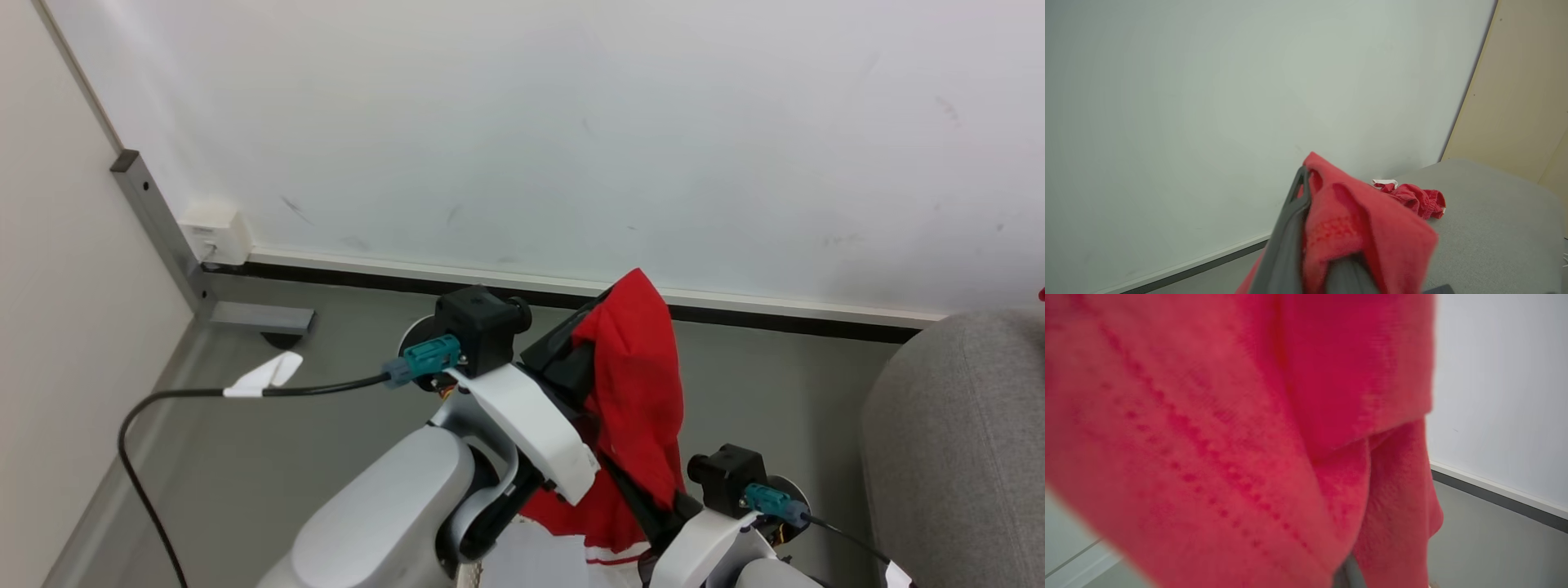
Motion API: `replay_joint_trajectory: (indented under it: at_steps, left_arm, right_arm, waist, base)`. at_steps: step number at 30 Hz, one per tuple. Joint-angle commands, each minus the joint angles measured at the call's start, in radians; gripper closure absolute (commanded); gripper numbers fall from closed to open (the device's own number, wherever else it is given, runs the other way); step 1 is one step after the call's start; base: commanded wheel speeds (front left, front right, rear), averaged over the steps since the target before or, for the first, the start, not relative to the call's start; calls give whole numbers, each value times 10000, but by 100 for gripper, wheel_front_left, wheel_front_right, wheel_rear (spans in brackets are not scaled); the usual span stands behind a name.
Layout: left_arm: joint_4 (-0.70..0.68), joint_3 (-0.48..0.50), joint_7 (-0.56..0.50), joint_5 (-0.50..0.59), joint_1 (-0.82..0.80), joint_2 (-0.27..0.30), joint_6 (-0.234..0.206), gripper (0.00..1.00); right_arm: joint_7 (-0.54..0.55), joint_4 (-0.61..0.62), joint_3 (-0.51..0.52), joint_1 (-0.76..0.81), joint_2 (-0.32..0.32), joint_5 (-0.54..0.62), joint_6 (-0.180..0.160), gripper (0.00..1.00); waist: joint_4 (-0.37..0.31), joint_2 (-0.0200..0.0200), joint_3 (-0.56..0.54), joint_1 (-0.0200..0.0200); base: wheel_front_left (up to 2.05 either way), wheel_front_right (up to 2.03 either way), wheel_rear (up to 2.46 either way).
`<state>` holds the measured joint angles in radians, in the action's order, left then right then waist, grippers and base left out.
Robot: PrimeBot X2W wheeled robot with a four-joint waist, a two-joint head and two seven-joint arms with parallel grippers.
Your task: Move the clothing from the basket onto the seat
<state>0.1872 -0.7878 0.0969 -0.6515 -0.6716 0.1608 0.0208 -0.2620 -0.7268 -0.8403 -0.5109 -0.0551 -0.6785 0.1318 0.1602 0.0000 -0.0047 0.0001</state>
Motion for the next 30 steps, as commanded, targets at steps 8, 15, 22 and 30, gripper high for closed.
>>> replay_joint_trajectory:
  at_steps: [8,15,22,30]
  left_arm:
    - [112,136,154,-175,245,270,-101,100]
    - [257,183,500,-169,592,395,-183,100]
    - [485,149,843,-158,1151,691,-217,100]
    - [279,-287,1026,109,1594,872,-3,0]
  right_arm:
    - [-36,368,399,80,-17,79,-22,100]
    - [-36,1395,1815,648,-344,444,-22,100]
    - [-37,2597,3214,1155,-718,874,-22,100]
    - [-36,3524,4447,1163,-1062,1196,-22,100]
  waist:
    - [-150,0,33,-1]
    - [-488,0,65,-1]
    - [-1080,0,237,-1]
    - [-1872,0,516,-1]
  base:
    - [0,0,0]
    - [0,0,0]
    - [0,0,0]
    - [0,0,0]
